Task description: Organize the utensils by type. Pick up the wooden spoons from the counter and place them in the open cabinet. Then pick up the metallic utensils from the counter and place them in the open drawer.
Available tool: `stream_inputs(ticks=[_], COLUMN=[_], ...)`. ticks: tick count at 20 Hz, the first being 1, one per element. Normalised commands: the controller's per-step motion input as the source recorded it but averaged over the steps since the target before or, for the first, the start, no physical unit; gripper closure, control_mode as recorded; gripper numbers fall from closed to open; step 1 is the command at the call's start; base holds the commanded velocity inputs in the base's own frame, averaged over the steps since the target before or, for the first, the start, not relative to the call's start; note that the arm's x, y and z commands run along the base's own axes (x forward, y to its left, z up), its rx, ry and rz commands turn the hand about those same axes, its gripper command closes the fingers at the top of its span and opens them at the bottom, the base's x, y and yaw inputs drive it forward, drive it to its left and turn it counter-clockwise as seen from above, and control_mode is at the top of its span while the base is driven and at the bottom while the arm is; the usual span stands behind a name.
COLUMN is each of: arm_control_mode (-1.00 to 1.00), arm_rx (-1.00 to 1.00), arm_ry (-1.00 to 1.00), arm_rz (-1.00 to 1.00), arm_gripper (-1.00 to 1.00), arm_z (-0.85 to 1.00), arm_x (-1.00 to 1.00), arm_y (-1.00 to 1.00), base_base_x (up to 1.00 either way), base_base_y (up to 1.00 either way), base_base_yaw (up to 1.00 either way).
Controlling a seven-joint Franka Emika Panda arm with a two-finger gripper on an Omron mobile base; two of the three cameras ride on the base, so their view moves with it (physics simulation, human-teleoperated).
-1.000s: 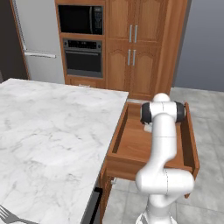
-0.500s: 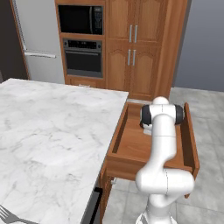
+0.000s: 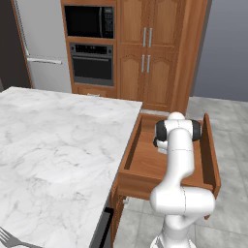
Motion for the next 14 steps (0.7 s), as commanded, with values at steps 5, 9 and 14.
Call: stream_inputs(ticks=[5, 9, 14], arm_control_mode=[-1.0, -1.0, -1.0], arm_rx=[0.0, 0.0, 0.0], arm_ry=[0.0, 0.0, 0.0], arm_rz=[0.0, 0.0, 0.0], arm_gripper=[1.0, 1.0, 1.0], arm_z=[-0.29, -0.28, -0.3], arm_x=[0.12, 0.1, 0.06], arm_y=[0.0, 0.0, 0.0], base_base_x=[0.0, 0.0, 0.0], base_base_y=[0.0, 0.0, 0.0], base_base_yaw=[0.0, 0.0, 0.0])
